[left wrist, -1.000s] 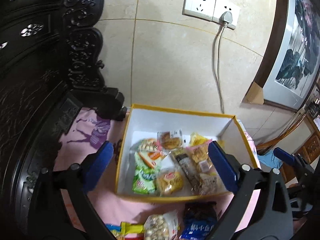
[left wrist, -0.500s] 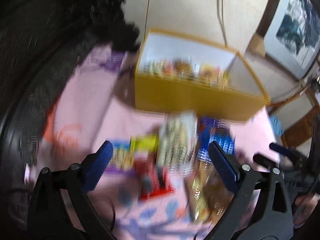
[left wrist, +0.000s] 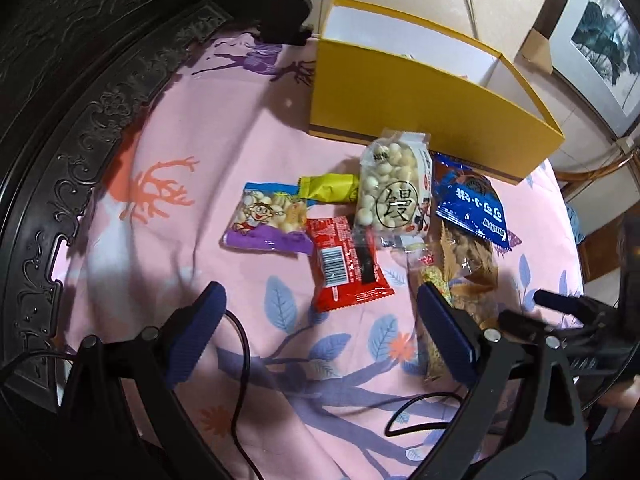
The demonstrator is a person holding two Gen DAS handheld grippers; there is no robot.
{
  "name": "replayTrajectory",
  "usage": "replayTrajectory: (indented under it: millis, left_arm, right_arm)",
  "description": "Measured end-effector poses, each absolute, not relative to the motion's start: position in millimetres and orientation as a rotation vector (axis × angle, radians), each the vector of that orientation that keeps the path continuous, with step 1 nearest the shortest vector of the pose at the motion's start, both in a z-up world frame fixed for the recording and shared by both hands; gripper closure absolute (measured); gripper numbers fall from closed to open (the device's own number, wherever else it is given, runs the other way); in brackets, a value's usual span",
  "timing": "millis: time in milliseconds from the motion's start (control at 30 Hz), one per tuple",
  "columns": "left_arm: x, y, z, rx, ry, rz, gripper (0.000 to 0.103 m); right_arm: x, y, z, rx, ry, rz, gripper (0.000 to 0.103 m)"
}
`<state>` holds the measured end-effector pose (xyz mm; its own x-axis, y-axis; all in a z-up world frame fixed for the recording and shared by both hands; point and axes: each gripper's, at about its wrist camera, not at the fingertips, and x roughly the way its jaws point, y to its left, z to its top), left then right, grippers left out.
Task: Organize snacks
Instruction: 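Move both open grippers back toward the snack pile, then grasp the brown peanut bag with the right gripper while the left gripper grasps the rice bar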
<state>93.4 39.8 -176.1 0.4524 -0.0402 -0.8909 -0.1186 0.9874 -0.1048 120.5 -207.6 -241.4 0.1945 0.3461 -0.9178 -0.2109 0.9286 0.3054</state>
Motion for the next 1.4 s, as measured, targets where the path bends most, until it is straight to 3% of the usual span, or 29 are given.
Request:
replayTrajectory:
  millis: [567,633,700,1000,1100,1167,1233,1400]
  left_arm:
    - [83.4,47.1,-171.6,-0.169,1.098,0.059,0.005]
    - [84.2,45.3,-171.7,-0.167,1.1,0.047,0.005]
    - [86.3,41.3,-172.6,-0.166,1.106,0.026,0.005]
    - [100.9,-14.0,-193.0,-0.096,1.186,-0.168,0.006]
    - [107.6,-35.8,-211.7,-0.071,1.239,-0.221,0.023]
    - [112.0,-46.3,-224.3,-0.061,1.281,-0.235,0.043]
    - [116.3,-53.7,-235.8,-0.059,1.316,-0.24,0.05]
    - [120.4,-63.5,-247.6,-0.062,1.349,-0.25,0.051]
  right_arm:
    - [110.3,-156.4,-268.5,-0.211,1.314,0.379,0.027]
    - [106.0,-154.0,-267.2,-0.26,1.287,0.381,0.047]
    - [104.4,-157.7,-265.7,-0.269,1.282,0.374,0.059]
    - [88.3,-207.2,-270.7,-0.181,1.302,0.285,0.06]
    - [81.3,-210.6,-272.4,-0.189,1.286,0.283,0.06]
    - [79.1,-213.5,-273.5,-0.19,1.278,0.28,0.06]
    - [75.4,-214.6,-274.2,-0.181,1.276,0.277,0.06]
    - [80.1,-210.2,-278.2,-0.176,1.267,0.282,0.059]
